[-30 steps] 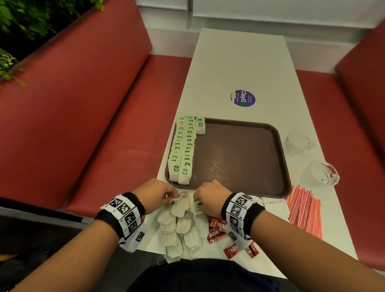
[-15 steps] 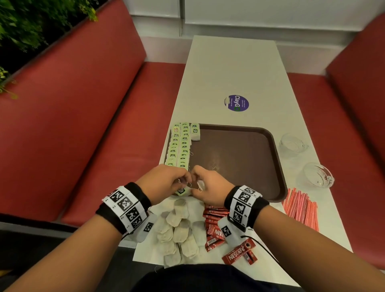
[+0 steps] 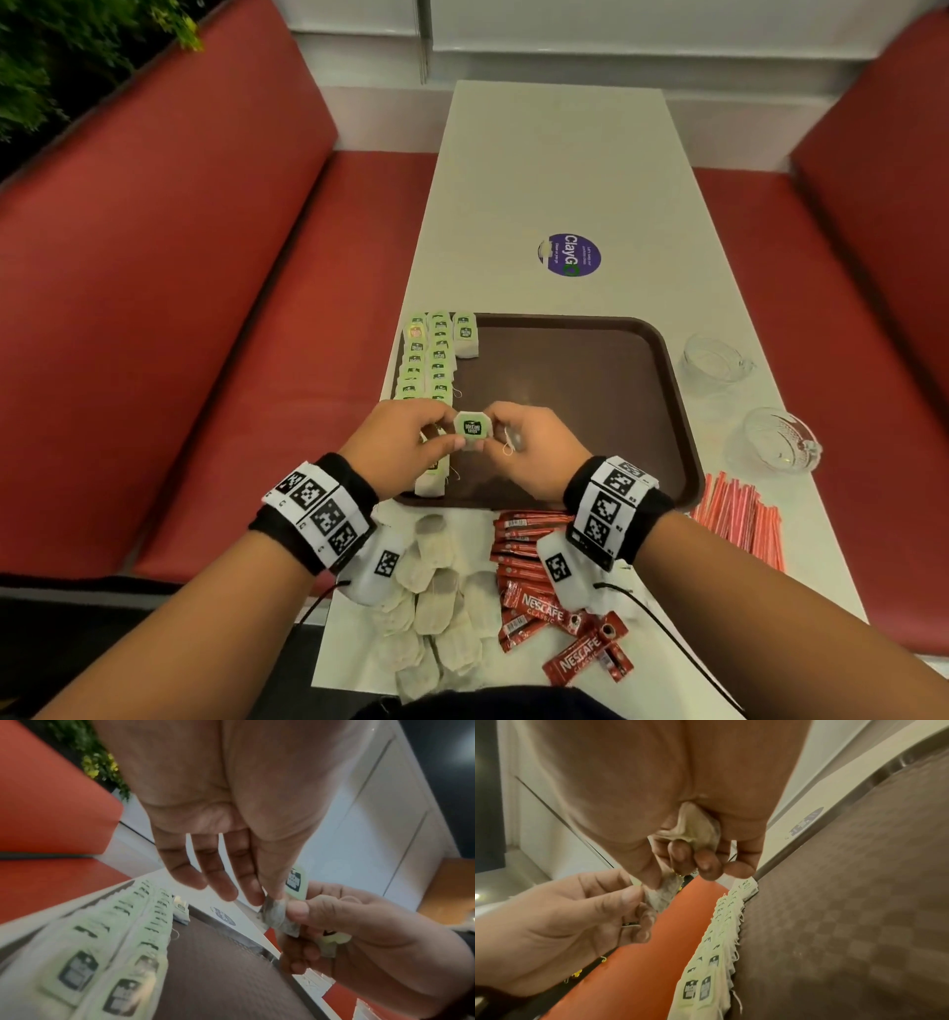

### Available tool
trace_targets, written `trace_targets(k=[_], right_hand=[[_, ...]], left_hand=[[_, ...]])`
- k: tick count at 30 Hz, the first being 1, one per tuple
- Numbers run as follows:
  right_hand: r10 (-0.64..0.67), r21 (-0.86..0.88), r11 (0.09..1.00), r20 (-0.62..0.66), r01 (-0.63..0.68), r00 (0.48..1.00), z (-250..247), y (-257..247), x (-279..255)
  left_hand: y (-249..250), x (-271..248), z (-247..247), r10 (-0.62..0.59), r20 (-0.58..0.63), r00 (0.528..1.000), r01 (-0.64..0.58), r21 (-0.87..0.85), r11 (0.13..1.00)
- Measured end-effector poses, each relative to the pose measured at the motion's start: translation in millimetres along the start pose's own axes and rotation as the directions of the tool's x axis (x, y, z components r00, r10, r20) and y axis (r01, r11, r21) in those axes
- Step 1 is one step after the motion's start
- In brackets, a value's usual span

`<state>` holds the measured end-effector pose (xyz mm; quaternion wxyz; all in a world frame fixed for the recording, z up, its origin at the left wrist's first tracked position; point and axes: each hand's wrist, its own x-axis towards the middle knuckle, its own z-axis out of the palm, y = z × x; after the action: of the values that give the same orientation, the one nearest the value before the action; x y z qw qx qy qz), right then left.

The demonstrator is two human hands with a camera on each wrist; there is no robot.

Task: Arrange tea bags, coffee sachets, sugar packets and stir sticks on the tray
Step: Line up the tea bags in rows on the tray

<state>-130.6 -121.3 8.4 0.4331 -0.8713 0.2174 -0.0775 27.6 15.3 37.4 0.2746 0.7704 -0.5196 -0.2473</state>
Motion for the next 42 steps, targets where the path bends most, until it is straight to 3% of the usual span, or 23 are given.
trace_targets(k=[4,7,13,17,22,30,37,39,42], right_hand=[[0.087,0.035,0.996,-0.021,-0.086,0.996,-7,7,8],[0.150,0.044,0.988,-0.008,-0.150,0.989,-18,16,15],[0.203,0.047,0.978,0.005,-0.203,0.979,-36,29,20],[0.177,-0.008,0.984,0.002,-0.177,0.984,-36,37,21],[0.189,0.054,0.981,-0.008,-0.188,0.982,-33,47,21],[0.241,0.162,0.957,0.023,-0.241,0.970,-34,52,25],[0.288,0.156,0.944,0.041,-0.291,0.957,-38,37,25],[0.290,0.155,0.944,0.033,-0.292,0.956,-39,34,25],[0.292,0.145,0.946,0.000,-0.289,0.956,-40,32,26]], left_hand=[[-3,24,3,-0.035,-0.028,0.999,0.034,-0.062,0.997],[-10,60,3,-0.074,-0.077,0.994,0.078,0.054,0.995],[-32,145,1,-0.336,-0.068,0.940,0.342,0.157,0.926],[-39,182,1,-0.425,-0.065,0.903,0.428,0.225,0.875],[-43,203,5,-0.453,-0.047,0.890,0.435,0.380,0.816],[-43,218,14,-0.398,-0.078,0.914,0.398,0.361,0.843],[-42,220,33,-0.413,-0.020,0.911,0.369,0.491,0.789],[-36,214,29,-0.389,-0.018,0.921,0.352,0.464,0.813],[-21,195,20,-0.252,-0.054,0.966,0.257,0.285,0.924]])
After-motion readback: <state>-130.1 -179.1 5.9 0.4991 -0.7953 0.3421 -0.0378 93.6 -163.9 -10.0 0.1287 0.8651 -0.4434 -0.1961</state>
